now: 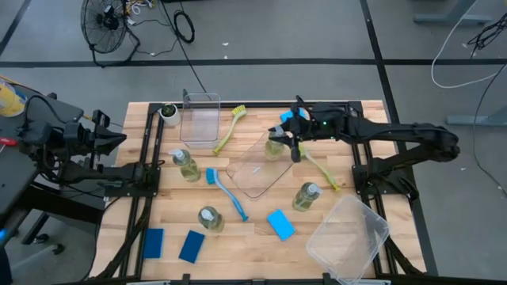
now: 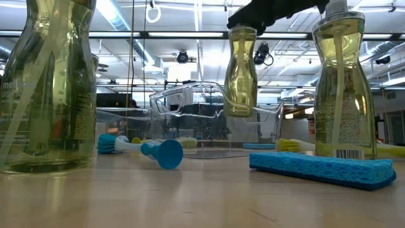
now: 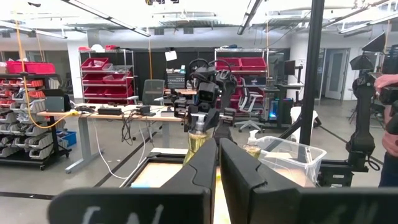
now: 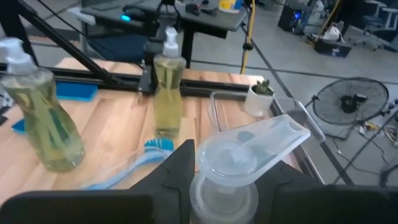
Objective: Pick & Place Kitchen Sink Supplies
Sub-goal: Put the dishwashing liquid bottle into the bottom transparent bin
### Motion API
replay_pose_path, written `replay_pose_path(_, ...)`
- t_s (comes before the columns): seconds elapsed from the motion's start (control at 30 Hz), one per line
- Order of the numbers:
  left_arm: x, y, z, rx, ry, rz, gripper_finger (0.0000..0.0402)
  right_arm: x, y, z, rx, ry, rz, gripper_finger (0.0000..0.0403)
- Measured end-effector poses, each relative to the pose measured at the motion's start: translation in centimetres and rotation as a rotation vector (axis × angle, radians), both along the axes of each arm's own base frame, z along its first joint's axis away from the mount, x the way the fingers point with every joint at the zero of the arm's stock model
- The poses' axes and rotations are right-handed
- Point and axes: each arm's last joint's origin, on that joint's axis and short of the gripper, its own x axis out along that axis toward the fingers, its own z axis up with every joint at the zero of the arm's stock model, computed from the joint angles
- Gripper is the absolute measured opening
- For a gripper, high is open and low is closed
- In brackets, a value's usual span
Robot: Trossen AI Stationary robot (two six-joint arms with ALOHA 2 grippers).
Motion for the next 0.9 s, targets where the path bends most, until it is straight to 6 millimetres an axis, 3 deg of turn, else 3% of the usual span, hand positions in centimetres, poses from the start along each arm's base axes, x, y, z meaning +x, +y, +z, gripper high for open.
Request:
replay_pose_path(0.7,0.0,0.0,0.0,0.000,0.000,0.000,0.0026,2.1,-2.0,-1.9,0.029,0.000,-0.048,0.0102)
replay_pose_path(0.9,0.0,0.0,0.0,0.000,0.000,0.000,0.0025,2.2,-2.3,-3.6,0.073,-0.019,-0.081,0.0102)
